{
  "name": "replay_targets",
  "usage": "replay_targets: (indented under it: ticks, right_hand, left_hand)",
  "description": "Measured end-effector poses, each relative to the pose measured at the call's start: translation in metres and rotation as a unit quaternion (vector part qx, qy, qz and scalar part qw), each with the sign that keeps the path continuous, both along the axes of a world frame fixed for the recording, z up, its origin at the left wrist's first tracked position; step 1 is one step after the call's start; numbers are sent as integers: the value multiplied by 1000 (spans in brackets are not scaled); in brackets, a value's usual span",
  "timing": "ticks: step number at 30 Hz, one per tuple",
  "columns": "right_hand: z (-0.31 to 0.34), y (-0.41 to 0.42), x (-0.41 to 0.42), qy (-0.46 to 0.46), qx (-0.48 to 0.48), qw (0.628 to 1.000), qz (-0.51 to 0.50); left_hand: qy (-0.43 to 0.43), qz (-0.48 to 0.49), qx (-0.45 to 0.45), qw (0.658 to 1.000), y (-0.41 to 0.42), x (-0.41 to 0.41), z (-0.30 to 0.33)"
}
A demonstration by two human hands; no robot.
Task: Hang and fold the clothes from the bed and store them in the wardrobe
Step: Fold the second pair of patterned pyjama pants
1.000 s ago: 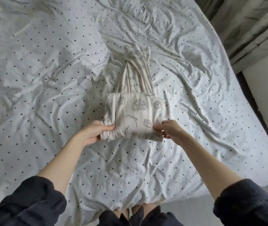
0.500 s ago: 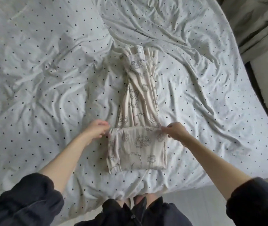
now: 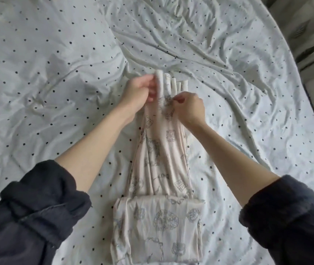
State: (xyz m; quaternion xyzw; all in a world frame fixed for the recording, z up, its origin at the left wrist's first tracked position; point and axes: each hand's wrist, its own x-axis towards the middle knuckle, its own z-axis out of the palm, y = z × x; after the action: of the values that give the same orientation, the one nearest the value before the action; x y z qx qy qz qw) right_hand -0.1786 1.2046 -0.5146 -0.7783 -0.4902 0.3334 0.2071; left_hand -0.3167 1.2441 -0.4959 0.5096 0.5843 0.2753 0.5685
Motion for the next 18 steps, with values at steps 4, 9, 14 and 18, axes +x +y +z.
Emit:
replay_targets:
  ticks: [4, 9, 14, 18]
  right_hand:
    - [0, -13, 39, 212, -6, 958, -193]
    - [-16, -41, 72, 299, -110, 897, -307]
    - [-7, -25, 73, 368, -127, 887, -249]
    - [0, -17, 69, 382, -75, 890, -237]
  left_hand:
    - [-13, 53, 73, 996, 13, -1, 10]
    - [125, -34, -36, 991, 0, -9, -17]
    - [213, -21, 59, 975, -8, 3, -31]
    - [277, -63, 137, 949, -6, 11, -32]
